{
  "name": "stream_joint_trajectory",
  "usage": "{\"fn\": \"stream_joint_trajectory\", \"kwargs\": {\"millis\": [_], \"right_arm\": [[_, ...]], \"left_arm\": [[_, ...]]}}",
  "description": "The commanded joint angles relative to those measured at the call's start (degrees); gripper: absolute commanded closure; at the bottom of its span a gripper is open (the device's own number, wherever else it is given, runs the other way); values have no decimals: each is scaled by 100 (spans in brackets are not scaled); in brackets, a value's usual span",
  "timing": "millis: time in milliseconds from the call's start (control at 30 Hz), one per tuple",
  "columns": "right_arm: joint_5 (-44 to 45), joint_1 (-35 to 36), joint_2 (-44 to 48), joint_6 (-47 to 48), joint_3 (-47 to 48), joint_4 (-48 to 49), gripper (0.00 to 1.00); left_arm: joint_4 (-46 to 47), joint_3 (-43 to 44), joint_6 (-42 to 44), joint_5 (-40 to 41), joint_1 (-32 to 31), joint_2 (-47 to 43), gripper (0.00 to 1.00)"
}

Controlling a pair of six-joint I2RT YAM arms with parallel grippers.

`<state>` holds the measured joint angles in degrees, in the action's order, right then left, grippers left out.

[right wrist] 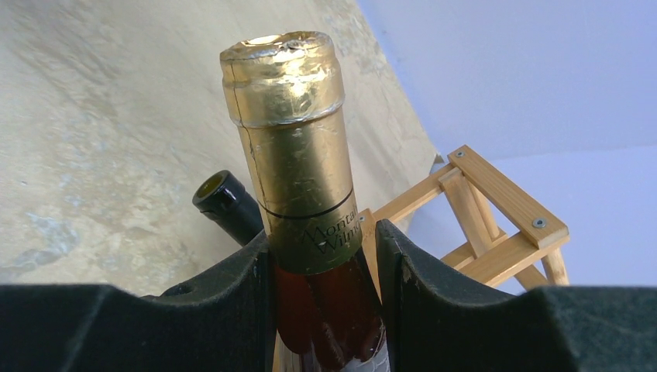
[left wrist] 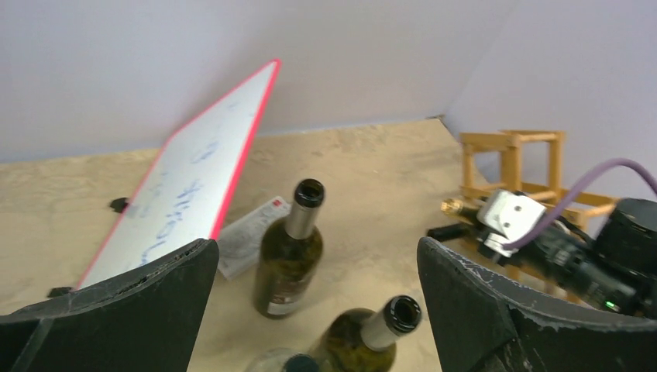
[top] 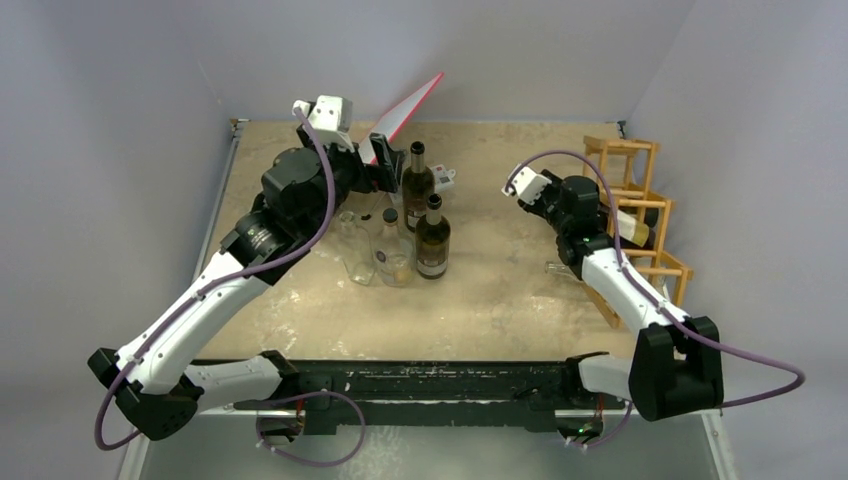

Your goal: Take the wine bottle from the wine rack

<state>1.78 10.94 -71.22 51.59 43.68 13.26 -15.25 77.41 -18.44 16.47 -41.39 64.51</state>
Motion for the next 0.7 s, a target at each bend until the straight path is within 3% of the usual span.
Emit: {"fn": "stream_joint_trajectory", "kwargs": {"millis": [0, 167, 333, 667], "right_arm": [[201, -285, 100, -136, 174, 157, 100], [-134, -166, 144, -25, 174, 78, 100], [217, 407, 54, 298, 172, -41, 100], [1396, 1078, -574, 1107, 593, -424, 100]], "left_arm": [[557, 2, 483, 855, 30, -49, 0], [1329, -1031, 708, 1275, 34, -686, 0], [2000, -1984, 892, 1745, 108, -1288, 0], [2007, -2159, 1008, 2163, 145, -1443, 0]]}}
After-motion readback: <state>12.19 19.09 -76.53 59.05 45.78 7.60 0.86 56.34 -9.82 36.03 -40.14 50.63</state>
